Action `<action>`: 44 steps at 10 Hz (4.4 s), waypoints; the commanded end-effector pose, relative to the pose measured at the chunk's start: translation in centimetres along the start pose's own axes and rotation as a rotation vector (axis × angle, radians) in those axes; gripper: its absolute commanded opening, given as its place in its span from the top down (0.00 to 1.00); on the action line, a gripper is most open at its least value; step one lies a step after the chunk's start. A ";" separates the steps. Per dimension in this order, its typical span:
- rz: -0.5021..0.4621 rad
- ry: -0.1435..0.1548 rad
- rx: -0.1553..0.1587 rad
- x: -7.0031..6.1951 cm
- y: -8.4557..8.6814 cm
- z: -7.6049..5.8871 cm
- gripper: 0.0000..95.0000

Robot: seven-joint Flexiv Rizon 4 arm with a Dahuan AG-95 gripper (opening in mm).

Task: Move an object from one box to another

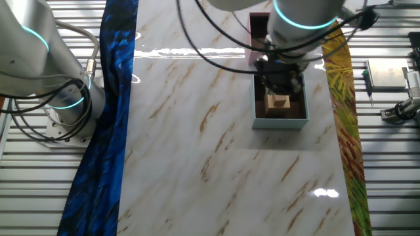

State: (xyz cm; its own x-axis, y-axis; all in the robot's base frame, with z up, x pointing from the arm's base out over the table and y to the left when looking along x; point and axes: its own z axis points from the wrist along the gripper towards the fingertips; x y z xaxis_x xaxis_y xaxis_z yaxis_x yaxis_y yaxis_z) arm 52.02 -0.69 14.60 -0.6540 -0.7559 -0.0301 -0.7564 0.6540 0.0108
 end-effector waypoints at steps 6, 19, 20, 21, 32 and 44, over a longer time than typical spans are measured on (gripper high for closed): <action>-0.406 0.031 -0.013 -5.9 -6.6 2.0 1.00; -0.523 0.120 -0.052 -5.1 -4.1 3.1 0.40; -0.524 0.119 -0.053 -4.8 -3.4 3.6 0.40; -0.520 0.119 -0.052 -4.5 -2.7 4.0 0.40; -0.563 0.108 -0.055 -3.4 -1.0 5.9 0.40; -0.543 0.065 -0.038 -3.2 -1.2 5.8 1.00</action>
State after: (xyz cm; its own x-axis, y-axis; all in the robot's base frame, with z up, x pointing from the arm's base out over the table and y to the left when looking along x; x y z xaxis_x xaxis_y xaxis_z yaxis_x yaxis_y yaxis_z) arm 55.13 1.06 9.31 -0.1714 -0.9850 0.0214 -0.9838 0.1722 0.0492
